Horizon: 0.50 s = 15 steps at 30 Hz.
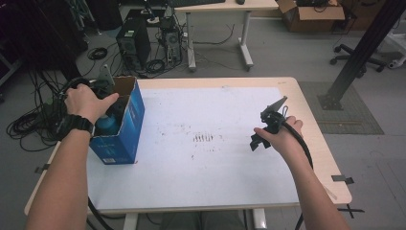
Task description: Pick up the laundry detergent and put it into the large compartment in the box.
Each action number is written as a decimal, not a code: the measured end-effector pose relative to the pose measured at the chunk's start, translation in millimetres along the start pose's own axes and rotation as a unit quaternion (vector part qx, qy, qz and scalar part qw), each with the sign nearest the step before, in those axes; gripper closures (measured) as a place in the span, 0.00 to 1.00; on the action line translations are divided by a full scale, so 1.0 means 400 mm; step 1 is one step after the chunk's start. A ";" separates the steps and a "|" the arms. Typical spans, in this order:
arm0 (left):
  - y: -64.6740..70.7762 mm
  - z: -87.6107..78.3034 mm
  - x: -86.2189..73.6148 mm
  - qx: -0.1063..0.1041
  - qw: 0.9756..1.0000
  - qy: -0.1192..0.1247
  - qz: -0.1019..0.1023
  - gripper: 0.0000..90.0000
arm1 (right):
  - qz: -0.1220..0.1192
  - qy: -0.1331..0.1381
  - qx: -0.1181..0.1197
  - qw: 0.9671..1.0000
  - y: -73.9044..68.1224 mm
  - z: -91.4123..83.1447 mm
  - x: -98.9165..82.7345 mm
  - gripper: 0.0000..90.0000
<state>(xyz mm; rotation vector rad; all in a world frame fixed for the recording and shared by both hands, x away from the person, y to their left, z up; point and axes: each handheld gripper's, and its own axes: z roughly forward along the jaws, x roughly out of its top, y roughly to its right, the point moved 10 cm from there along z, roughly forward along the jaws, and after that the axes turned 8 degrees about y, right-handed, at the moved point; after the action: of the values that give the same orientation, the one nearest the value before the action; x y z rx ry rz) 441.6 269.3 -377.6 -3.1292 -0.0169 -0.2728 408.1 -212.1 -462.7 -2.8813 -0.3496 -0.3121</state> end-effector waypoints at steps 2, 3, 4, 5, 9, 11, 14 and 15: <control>0.000 0.000 0.000 0.000 1.000 0.000 0.000 0.41 | -0.001 0.000 0.000 1.000 0.001 0.000 -0.001 0.06; 0.000 0.000 0.000 0.000 1.000 0.000 -0.001 0.41 | -0.001 0.000 0.000 1.000 0.002 0.001 -0.001 0.06; 0.000 0.000 0.000 0.000 1.000 0.000 0.000 0.41 | 0.001 0.000 0.000 1.000 0.002 0.002 -0.002 0.06; 0.000 0.000 0.000 0.000 1.000 0.000 0.000 0.41 | 0.001 0.000 0.000 1.000 0.002 0.002 -0.002 0.06; 0.001 -0.001 0.000 -0.001 1.000 0.000 -0.003 0.40 | 0.001 -0.001 0.001 1.000 0.002 0.003 -0.003 0.06; 0.000 -0.001 -0.001 0.000 1.000 -0.001 -0.005 0.39 | 0.001 -0.001 0.001 1.000 0.002 0.002 -0.004 0.06; 0.000 -0.002 -0.003 -0.002 1.000 -0.005 -0.009 0.38 | 0.002 0.000 0.001 1.000 0.001 0.001 -0.004 0.06; 0.000 -0.002 -0.003 -0.002 1.000 -0.005 -0.009 0.37 | 0.002 0.000 0.001 1.000 0.001 0.001 -0.004 0.06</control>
<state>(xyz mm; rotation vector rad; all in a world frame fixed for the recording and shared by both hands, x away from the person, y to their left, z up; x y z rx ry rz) 440.2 269.5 -377.2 -3.1367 -0.0444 -0.2569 406.9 -212.8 -463.7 -2.8800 -0.3451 -0.3105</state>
